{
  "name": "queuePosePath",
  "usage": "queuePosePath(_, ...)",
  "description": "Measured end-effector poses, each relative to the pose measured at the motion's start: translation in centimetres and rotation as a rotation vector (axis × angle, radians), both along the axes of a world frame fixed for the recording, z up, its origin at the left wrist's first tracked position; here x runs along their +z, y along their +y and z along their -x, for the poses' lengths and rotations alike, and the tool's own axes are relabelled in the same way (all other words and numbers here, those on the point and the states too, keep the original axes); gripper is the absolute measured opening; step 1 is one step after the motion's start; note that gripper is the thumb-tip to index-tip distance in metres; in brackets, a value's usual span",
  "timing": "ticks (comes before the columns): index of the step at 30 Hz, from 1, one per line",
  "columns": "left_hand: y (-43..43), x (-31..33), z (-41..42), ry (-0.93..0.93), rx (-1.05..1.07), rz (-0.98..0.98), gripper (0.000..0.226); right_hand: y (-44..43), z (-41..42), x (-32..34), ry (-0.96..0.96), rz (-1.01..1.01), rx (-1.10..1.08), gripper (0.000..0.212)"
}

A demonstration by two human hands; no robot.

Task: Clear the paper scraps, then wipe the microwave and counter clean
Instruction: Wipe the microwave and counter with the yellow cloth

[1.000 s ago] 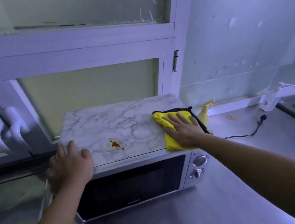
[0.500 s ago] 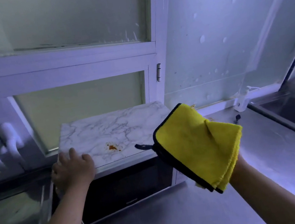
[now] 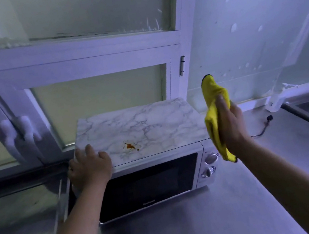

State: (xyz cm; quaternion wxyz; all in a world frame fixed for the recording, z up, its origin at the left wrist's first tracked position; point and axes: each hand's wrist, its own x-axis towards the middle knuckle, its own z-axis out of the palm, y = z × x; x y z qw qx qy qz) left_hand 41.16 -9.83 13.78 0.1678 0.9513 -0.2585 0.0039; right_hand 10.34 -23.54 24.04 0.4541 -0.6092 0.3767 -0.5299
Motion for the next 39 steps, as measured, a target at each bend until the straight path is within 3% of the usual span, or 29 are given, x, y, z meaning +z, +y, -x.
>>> queuePosePath(2, 0.0, 0.1, 0.0, 0.0, 0.004, 0.0, 0.05, -0.4, -3.3, -1.6, 0.424, 0.254, 0.061, 0.038)
queuePosePath(5, 0.1, 0.0, 0.0, -0.002, 0.006, 0.012, 0.051, -2.3, -8.1, -6.3, 1.083, 0.232, 0.351, 0.054)
queuePosePath(8, 0.1, -0.2, 0.0, -0.021, 0.001, -0.011, 0.052, -5.2, -10.5, -8.9, 1.391, 0.307, 0.519, 0.056)
queuePosePath(10, 0.1, -0.2, 0.0, -0.027, -0.002, -0.007, 0.051, -6.8, -11.6, -9.0, 1.427, 0.306, 0.542, 0.057)
queuePosePath(15, 0.2, -0.1, 0.3, -0.069, 0.004, -0.021, 0.054, -9.5, -15.2, -9.2, 1.426, 0.291, 0.371, 0.062)
queuePosePath(28, 0.0, -0.9, 0.1, -0.148, 0.035, -0.021, 0.054, -18.6, -25.7, -8.9, 1.436, 0.387, 0.372, 0.06)
queuePosePath(39, 0.0, -0.7, 0.1, -0.118, 0.018, -0.022, 0.054, -10.8, -20.2, -9.1, 1.42, 0.472, 0.53, 0.056)
